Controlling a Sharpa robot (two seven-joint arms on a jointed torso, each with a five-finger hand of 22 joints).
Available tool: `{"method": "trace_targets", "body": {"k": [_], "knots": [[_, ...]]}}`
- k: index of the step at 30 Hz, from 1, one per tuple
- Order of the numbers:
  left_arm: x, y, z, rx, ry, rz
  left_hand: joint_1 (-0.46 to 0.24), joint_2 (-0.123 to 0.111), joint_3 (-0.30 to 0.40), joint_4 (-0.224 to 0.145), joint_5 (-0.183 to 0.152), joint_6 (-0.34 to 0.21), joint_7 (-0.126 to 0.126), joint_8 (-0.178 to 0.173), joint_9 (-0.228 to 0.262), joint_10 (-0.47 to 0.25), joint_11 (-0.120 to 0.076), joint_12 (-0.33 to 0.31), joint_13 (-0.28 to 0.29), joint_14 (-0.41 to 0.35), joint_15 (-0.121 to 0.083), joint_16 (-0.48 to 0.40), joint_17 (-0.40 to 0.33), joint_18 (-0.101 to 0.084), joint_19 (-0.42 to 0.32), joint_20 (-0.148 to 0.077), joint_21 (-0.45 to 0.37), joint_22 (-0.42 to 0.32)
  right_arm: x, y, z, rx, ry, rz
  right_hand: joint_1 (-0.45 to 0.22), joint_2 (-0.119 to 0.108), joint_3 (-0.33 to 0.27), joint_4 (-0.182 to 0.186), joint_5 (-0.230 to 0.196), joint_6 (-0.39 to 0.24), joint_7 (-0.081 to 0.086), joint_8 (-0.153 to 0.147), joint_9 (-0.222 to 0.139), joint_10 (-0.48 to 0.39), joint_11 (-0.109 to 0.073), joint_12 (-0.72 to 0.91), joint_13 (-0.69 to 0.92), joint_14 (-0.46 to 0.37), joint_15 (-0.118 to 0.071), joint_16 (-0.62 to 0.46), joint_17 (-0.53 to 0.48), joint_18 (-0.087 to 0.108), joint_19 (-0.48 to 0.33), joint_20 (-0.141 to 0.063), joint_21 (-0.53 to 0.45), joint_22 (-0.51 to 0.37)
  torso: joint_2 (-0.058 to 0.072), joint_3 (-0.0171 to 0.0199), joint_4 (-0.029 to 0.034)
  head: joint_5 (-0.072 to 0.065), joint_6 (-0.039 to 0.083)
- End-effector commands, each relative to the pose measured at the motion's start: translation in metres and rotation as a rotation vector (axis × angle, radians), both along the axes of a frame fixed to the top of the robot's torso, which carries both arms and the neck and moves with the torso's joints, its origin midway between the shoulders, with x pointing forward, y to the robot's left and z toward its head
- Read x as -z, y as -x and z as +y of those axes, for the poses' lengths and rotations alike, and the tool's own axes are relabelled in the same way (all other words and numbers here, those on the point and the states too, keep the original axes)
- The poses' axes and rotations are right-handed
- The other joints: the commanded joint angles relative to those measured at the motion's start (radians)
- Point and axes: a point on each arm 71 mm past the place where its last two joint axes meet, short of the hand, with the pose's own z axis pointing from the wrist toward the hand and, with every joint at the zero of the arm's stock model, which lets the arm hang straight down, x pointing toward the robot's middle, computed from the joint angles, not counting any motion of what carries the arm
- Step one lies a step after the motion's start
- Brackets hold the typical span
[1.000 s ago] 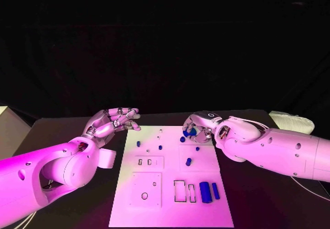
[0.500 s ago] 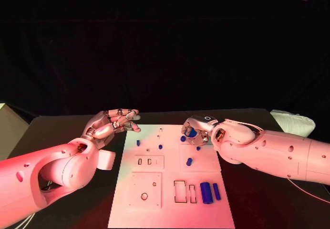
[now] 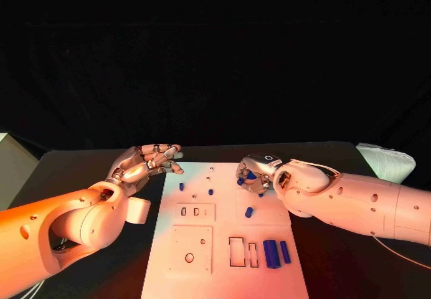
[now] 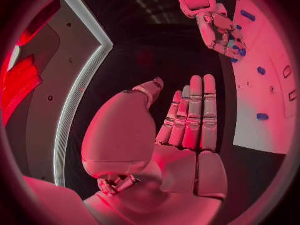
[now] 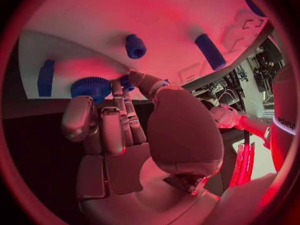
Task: Assemble the parts on the task board
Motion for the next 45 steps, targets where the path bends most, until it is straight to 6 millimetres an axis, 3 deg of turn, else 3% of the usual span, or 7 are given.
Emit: {"method": "trace_targets", "body": {"k": [1,9,14,15,18,23,45], "knots": [[-0.002,0.001,-0.002,0.025,0.007,-0.006,-0.01,-0.001,0.006,0.001,0.003,0.006,-0.001,-0.002,-0.001,0.005,0.002,-0.006,0.0,-0.01,0.0,0.003,0.001,-0.001,-0.006,0.001,0.002,0.001,0.001,0.002,0.003,-0.008,0.014,-0.002,0.001,0.007,0.001,0.004,0.005,0.006,0.003,0.002,0.001,-0.004,0.002,0.003,0.001,0.054,0.004,0.005,-0.001,-0.01,0.006,0.003,0.005,0.003,0.007,0.0012,-0.001,0.001,0.002],[-0.002,0.0,-0.002,0.026,0.006,-0.001,-0.01,-0.001,0.006,0.001,0.003,0.006,-0.001,-0.002,-0.001,0.005,0.002,-0.006,0.0,-0.01,0.0,0.003,0.001,-0.001,-0.006,0.001,0.002,0.001,-0.002,0.003,0.005,-0.001,-0.019,-0.031,-0.008,0.023,0.011,0.026,0.007,0.025,-0.003,0.015,0.014,0.034,-0.007,0.013,0.008,0.052,-0.001,0.017,0.008,-0.011,0.01,0.001,0.019,0.024,0.011,0.0021,0.0003,-0.001,0.005],[-0.001,0.0,-0.002,0.029,0.005,0.003,-0.011,0.001,0.007,0.0,0.003,0.005,0.0,-0.003,-0.001,0.004,0.002,-0.006,0.0,-0.011,0.001,0.006,0.003,-0.001,-0.008,0.001,0.005,0.003,-0.006,0.004,0.005,0.016,-0.051,-0.063,-0.004,0.052,0.02,0.043,0.019,0.068,-0.023,0.047,0.04,0.084,-0.026,0.026,0.022,0.051,-0.016,0.022,0.007,-0.015,0.02,-0.011,0.038,0.053,0.014,0.0029,-0.0001,0.001,0.007],[-0.001,0.0,-0.002,0.029,0.004,0.004,-0.011,0.001,0.007,0.0,0.003,0.005,0.0,-0.003,-0.001,0.004,0.002,-0.006,0.0,-0.011,0.001,0.006,0.003,-0.001,-0.008,0.001,0.005,0.003,-0.006,0.004,0.005,0.018,-0.057,-0.069,0.005,0.064,0.029,0.042,-0.011,0.077,-0.03,0.056,0.048,0.094,-0.031,0.027,0.026,0.052,-0.021,0.027,0.014,-0.017,0.024,-0.015,0.045,0.064,0.014,0.0029,0.0,0.001,0.008],[-0.001,0.0,-0.002,0.029,0.003,0.006,-0.01,0.0,0.008,-0.002,0.003,0.004,0.001,-0.004,-0.002,0.002,0.003,-0.006,0.0,-0.013,0.001,0.008,0.004,-0.001,-0.01,0.001,0.008,0.005,-0.008,0.005,0.005,0.023,-0.075,-0.085,0.022,0.082,0.043,0.034,-0.013,0.094,-0.041,0.078,0.068,0.119,-0.042,0.032,0.036,0.053,-0.03,0.033,0.019,-0.02,0.03,-0.023,0.055,0.08,0.015,0.0034,-0.0006,0.001,0.01],[-0.001,0.0,-0.001,0.027,0.002,0.009,-0.008,0.001,0.011,-0.005,0.003,0.002,0.003,-0.006,-0.002,0.0,0.004,-0.007,-0.001,-0.016,0.002,0.013,0.006,-0.001,-0.013,0.002,0.013,0.009,-0.01,0.007,0.005,0.036,-0.095,-0.099,0.031,0.094,0.05,0.023,-0.021,0.095,-0.047,0.1,0.092,0.137,-0.049,0.032,0.047,0.053,-0.036,0.036,0.02,-0.021,0.032,-0.03,0.061,0.091,0.016,0.0035,-0.0025,0.001,0.013],[0.001,-0.002,0.0,0.023,-0.004,0.019,-0.003,0.002,0.016,-0.014,0.003,0.0,0.005,-0.009,-0.003,-0.005,0.006,-0.006,-0.001,-0.021,0.003,0.02,0.011,-0.001,-0.021,0.003,0.024,0.016,-0.028,-0.003,0.029,0.098,-0.156,-0.166,0.02,0.088,0.048,0.023,-0.009,0.089,-0.05,0.115,0.111,0.143,-0.052,0.028,0.054,0.053,-0.038,0.037,0.018,-0.022,0.033,-0.033,0.063,0.097,0.026,0.0037,0.0051,0.009,0.027]]}}
